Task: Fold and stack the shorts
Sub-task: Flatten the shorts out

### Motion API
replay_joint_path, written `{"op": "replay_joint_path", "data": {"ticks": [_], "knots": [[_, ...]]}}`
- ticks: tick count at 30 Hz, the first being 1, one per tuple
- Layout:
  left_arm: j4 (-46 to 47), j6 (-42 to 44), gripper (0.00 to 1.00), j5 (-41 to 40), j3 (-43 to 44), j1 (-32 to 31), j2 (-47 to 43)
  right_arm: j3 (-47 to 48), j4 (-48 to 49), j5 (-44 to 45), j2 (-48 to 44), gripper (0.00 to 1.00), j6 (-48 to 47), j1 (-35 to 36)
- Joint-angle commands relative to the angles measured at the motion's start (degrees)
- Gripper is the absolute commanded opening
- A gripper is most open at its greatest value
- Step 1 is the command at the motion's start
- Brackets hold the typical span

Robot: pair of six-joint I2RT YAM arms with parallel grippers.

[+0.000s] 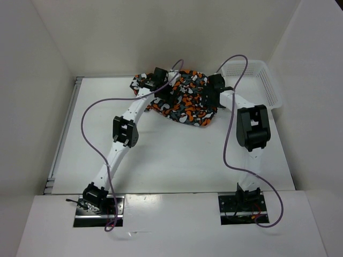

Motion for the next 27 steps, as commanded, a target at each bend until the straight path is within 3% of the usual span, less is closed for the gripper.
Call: {"op": "replay_joint_path", "data": {"ticks": [1, 4, 6, 8, 9, 10, 11, 12, 14, 18, 21, 22, 23, 24, 27], "knots": [[-0.2, -0.3, 1.00, -2.5, 1.4, 0.4, -1.1, -1.8, 0.5, -0.4, 1.9, 0.84, 0.5, 0.1], [-3.7, 0.9, 0.98, -0.4, 0.1, 1.0, -0.6, -3.3, 0.5, -1.0, 1.9, 0.76, 0.4, 0.1], [-6.4, 0.9, 0.87, 1.4, -1.7, 1.5, -0.6, -3.8, 0.5, -1.6, 1.3, 0.65, 0.4, 0.1], [-8.4, 2.7, 0.66, 5.7, -3.6, 1.5, -0.6, -4.7, 0.0, -3.6, 0.8, 0.53, 0.4, 0.1], [-10.1, 3.2, 0.56, 7.2, -3.6, 2.1, -1.1, -5.6, 0.0, -4.2, 0.0, 0.38, 0.4, 0.1], [-10.9, 4.4, 0.44, 9.5, -4.4, 2.1, -2.1, -6.6, 0.0, -4.3, -0.9, 0.31, 0.4, 0.1], [-11.4, 4.4, 0.18, 9.5, -4.4, 2.1, -4.1, -6.6, 0.0, -4.3, -1.5, 0.25, -0.1, 0.1], [-11.5, 4.4, 0.09, 9.5, -5.4, 2.1, -5.2, -7.5, 0.0, -4.3, -2.1, 0.19, -0.6, 0.1], [-12.0, 4.4, 0.00, 9.5, -6.3, 2.8, -9.5, -10.0, 0.0, -2.0, -5.1, 0.07, -2.5, 0.1], [-13.0, 6.0, 0.00, 11.4, -13.3, 5.1, -20.7, -16.1, 0.0, -2.0, -13.0, 0.03, -4.8, 0.1], [-9.6, 11.1, 0.00, 10.6, -35.2, 5.1, -36.5, -22.9, 0.0, -4.1, -19.4, 0.05, -4.8, 0.1], [-5.7, 12.8, 0.01, 10.0, -43.3, 4.3, -46.7, -24.5, 0.0, -5.2, -22.2, 0.07, -4.8, 0.1], [-4.3, 17.2, 0.02, 7.8, -58.5, 3.5, -51.5, -27.5, 0.0, -5.9, -23.4, 0.07, -4.8, 0.1], [-4.3, 19.5, 0.04, 7.1, -65.1, 2.4, -55.7, -28.8, 0.5, -6.5, -24.4, 0.09, -4.8, 0.1], [-8.6, 22.1, 0.22, 8.5, -83.4, -0.2, -70.6, -32.1, 1.6, -6.5, -27.6, 0.10, -4.8, 0.1]]}}
